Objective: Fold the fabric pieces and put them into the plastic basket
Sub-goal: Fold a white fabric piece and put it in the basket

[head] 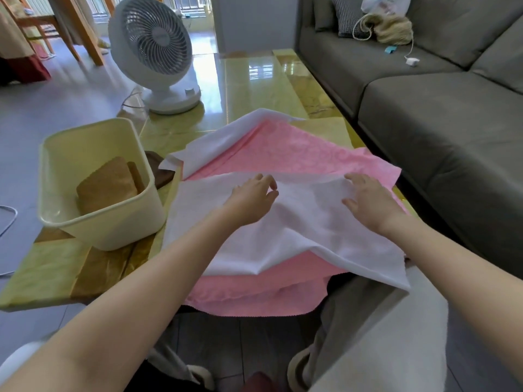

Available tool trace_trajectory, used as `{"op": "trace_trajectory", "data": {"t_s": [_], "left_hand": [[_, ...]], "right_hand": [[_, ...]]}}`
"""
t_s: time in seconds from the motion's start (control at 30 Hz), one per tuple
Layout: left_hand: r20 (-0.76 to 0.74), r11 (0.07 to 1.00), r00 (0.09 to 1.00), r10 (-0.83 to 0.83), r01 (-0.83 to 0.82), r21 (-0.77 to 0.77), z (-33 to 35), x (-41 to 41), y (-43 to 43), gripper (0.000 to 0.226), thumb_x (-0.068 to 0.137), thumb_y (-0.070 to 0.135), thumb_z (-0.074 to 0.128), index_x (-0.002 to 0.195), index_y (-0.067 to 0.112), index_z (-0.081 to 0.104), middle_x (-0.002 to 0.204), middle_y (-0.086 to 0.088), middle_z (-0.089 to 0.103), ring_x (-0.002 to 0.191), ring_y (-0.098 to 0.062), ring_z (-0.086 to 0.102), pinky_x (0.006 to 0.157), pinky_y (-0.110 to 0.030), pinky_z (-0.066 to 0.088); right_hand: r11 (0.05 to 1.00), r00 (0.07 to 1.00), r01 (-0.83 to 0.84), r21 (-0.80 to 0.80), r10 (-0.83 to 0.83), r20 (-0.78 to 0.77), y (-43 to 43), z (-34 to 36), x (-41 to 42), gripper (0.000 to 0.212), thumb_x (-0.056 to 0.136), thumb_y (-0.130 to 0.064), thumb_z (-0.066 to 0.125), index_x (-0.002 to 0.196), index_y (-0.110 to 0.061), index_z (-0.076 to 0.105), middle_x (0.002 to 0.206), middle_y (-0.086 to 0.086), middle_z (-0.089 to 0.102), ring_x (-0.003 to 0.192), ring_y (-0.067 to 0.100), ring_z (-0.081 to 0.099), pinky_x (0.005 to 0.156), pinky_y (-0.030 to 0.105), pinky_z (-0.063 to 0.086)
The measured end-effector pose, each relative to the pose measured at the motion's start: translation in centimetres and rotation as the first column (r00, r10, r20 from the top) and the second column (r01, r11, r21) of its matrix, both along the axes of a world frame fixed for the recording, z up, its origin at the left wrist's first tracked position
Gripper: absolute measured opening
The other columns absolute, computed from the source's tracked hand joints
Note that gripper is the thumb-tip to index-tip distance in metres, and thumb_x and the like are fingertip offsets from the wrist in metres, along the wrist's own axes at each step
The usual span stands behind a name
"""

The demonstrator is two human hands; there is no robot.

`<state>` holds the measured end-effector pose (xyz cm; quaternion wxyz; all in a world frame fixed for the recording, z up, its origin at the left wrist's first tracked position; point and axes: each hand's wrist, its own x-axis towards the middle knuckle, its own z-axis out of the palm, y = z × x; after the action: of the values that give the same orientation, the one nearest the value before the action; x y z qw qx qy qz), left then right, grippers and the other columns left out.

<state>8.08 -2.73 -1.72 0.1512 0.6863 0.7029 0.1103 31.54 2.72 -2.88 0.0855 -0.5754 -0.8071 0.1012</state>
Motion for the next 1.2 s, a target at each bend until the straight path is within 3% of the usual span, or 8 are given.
{"op": "trace_trajectory", "data": {"t_s": [0.1, 0.2, 0.27, 0.53, 0.73, 0.87, 1.03, 1.2], "left_hand": [[-0.021, 0.998, 1.000, 0.018, -0.019, -0.060, -0.9, -0.5, 2.3, 0.036, 0.100, 0.030, 0.037, 0.133, 0.017, 0.045, 0.136, -0.008, 0.044, 0.126, -0.029, 0.040, 0.104, -0.042, 0.031], [-0.067, 0.988, 0.998, 0.010, -0.020, -0.155, -2.0, -1.1, 3.8, 0.043, 0.099, 0.030, 0.041, 0.141, 0.018, 0.038, 0.142, -0.009, 0.040, 0.130, -0.031, 0.033, 0.105, -0.040, 0.028], [-0.071, 0.976, 0.997, 0.003, -0.018, -0.219, -2.6, -1.3, 4.4, 0.048, 0.098, 0.030, 0.045, 0.143, 0.018, 0.035, 0.143, -0.010, 0.039, 0.131, -0.032, 0.032, 0.106, -0.039, 0.028], [-0.164, 0.981, 0.986, 0.008, -0.040, -0.192, -3.9, -2.1, 6.7, 0.056, 0.091, 0.028, 0.056, 0.142, 0.016, 0.035, 0.139, -0.012, 0.039, 0.129, -0.033, 0.033, 0.104, -0.038, 0.030], [-0.139, 0.989, 0.988, 0.072, -0.089, -0.116, -3.5, -3.0, 7.9, 0.031, 0.096, 0.023, 0.045, 0.122, 0.008, 0.053, 0.122, -0.017, 0.046, 0.117, -0.032, 0.036, 0.093, -0.038, 0.035], [-0.107, 0.993, 0.987, 0.117, -0.120, -0.019, -2.8, -3.0, 8.8, 0.028, 0.096, 0.018, 0.044, 0.119, 0.005, 0.055, 0.120, -0.016, 0.048, 0.116, -0.031, 0.038, 0.093, -0.037, 0.035], [-0.144, 0.986, 0.980, 0.135, -0.148, -0.082, -3.4, -3.2, 9.5, 0.029, 0.096, 0.019, 0.044, 0.120, 0.006, 0.055, 0.123, -0.016, 0.046, 0.118, -0.032, 0.038, 0.092, -0.038, 0.037], [-0.130, 0.977, 0.976, 0.178, -0.191, -0.096, -4.0, -3.2, 9.4, 0.027, 0.095, 0.011, 0.042, 0.119, 0.004, 0.053, 0.122, -0.017, 0.044, 0.116, -0.033, 0.041, 0.091, -0.040, 0.039]], "right_hand": [[0.999, 0.999, -0.021, -0.032, 0.022, 0.030, 1.5, -0.1, -0.8, 0.052, 0.095, -0.024, 0.053, 0.141, -0.010, 0.035, 0.146, 0.010, 0.038, 0.136, 0.027, 0.032, 0.111, 0.037, 0.026], [0.998, 0.986, -0.026, 0.061, 0.016, 0.164, 2.8, 0.1, -1.6, 0.027, 0.093, -0.027, 0.054, 0.107, -0.005, 0.060, 0.115, 0.016, 0.061, 0.112, 0.031, 0.049, 0.093, 0.039, 0.040], [0.994, 0.974, -0.013, 0.110, -0.013, 0.226, 3.5, 0.5, -1.6, 0.026, 0.091, -0.029, 0.053, 0.090, -0.005, 0.061, 0.101, 0.015, 0.064, 0.100, 0.031, 0.054, 0.085, 0.039, 0.042], [0.991, 0.896, 0.052, 0.121, -0.100, 0.432, 6.7, 0.6, -0.9, 0.029, 0.097, -0.033, 0.046, 0.113, -0.014, 0.059, 0.114, 0.009, 0.062, 0.115, 0.027, 0.050, 0.094, 0.033, 0.036], [0.989, 0.832, 0.081, 0.127, -0.137, 0.538, 7.7, -0.8, -1.4, 0.030, 0.099, -0.035, 0.041, 0.116, -0.014, 0.054, 0.118, 0.007, 0.059, 0.118, 0.025, 0.045, 0.093, 0.031, 0.034], [0.982, 0.826, 0.102, 0.158, -0.172, 0.537, 8.6, -0.9, -1.8, 0.030, 0.099, -0.033, 0.040, 0.118, -0.014, 0.053, 0.119, 0.006, 0.058, 0.119, 0.025, 0.045, 0.094, 0.031, 0.034], [0.980, 0.804, 0.088, 0.178, -0.176, 0.568, 9.2, -1.5, -2.5, 0.027, 0.099, -0.033, 0.041, 0.115, -0.016, 0.053, 0.115, 0.004, 0.059, 0.115, 0.025, 0.048, 0.091, 0.030, 0.036], [0.978, 0.850, 0.090, 0.188, -0.174, 0.498, 9.4, -2.4, -3.0, 0.026, 0.095, -0.025, 0.047, 0.119, -0.015, 0.051, 0.120, 0.004, 0.057, 0.115, 0.025, 0.048, 0.096, 0.032, 0.036]]}}
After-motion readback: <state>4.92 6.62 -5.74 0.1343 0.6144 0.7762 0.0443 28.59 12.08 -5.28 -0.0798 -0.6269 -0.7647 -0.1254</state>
